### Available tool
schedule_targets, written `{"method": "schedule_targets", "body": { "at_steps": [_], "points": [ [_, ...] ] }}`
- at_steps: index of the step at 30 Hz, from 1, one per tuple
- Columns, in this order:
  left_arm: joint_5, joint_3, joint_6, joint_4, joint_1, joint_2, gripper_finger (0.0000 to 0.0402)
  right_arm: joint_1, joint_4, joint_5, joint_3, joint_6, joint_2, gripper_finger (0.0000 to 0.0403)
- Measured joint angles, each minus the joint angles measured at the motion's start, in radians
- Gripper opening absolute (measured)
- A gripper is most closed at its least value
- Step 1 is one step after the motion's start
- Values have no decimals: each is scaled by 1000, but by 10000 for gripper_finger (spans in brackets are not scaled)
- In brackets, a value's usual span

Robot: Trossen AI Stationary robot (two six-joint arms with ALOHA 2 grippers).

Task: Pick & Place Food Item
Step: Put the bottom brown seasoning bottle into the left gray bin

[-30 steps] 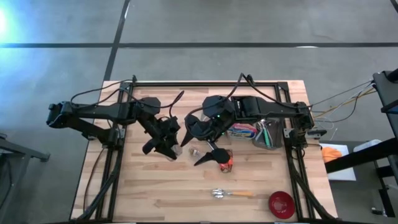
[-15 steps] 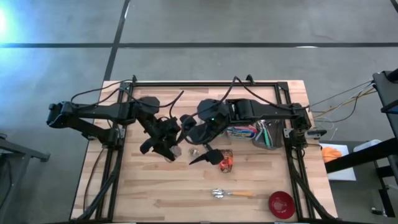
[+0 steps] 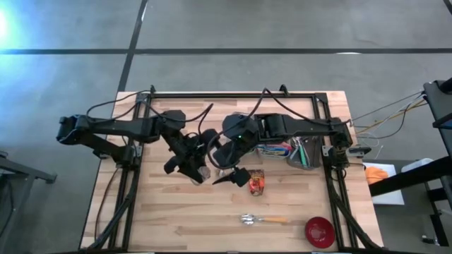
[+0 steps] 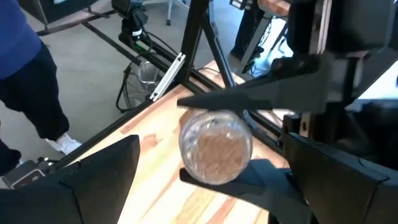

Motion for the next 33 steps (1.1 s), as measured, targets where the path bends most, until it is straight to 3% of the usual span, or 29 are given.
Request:
{"method": "schedule_targets", "body": {
  "at_steps": [33],
  "points": [
    [66,-2,51,13,-1,19,181,13,21,-22,-35,13,-1,392]
  ]
}}
